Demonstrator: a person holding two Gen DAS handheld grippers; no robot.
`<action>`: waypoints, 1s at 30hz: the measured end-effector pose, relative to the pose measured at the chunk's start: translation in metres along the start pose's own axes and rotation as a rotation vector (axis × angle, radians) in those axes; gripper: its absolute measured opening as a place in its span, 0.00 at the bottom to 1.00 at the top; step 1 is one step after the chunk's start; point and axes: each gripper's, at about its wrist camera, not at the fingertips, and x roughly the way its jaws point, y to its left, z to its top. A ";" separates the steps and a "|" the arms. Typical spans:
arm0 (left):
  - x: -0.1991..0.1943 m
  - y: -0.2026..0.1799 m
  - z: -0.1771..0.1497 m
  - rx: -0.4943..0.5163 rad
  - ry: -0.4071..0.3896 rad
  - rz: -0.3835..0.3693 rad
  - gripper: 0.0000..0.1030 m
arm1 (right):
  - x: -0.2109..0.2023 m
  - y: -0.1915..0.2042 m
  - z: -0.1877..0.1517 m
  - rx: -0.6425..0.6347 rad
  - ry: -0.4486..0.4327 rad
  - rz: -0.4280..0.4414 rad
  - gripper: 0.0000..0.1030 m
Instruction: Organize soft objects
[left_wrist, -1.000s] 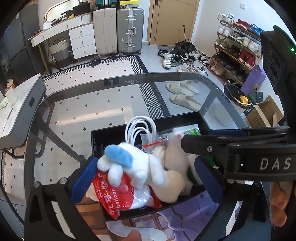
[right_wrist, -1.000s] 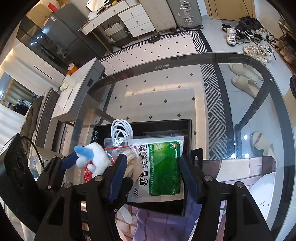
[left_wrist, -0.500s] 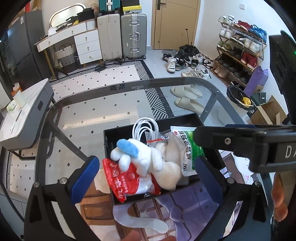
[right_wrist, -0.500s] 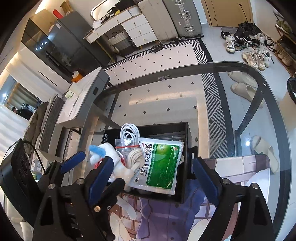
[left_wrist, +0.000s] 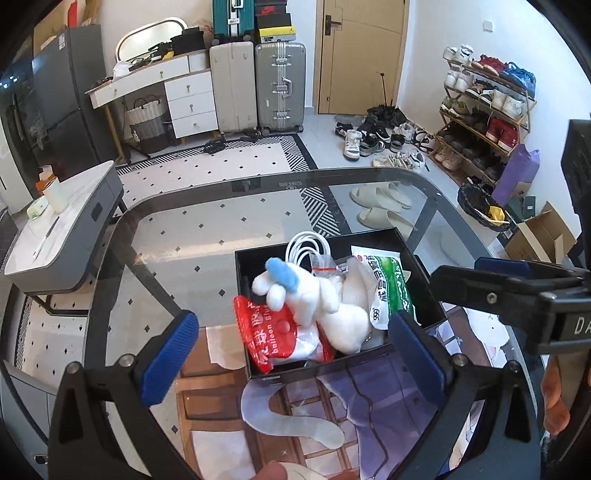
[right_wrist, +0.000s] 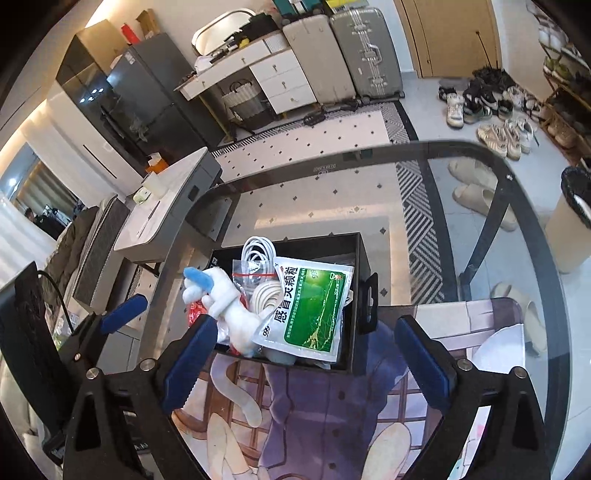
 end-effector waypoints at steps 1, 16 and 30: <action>-0.002 0.002 -0.003 -0.006 -0.011 0.004 1.00 | -0.002 0.000 -0.002 -0.004 -0.011 -0.001 0.98; -0.009 0.016 -0.034 -0.032 -0.059 0.022 1.00 | -0.002 -0.006 -0.037 -0.065 -0.132 -0.055 0.99; -0.003 0.030 -0.064 -0.077 -0.080 0.017 1.00 | -0.006 0.003 -0.074 -0.171 -0.251 -0.120 1.00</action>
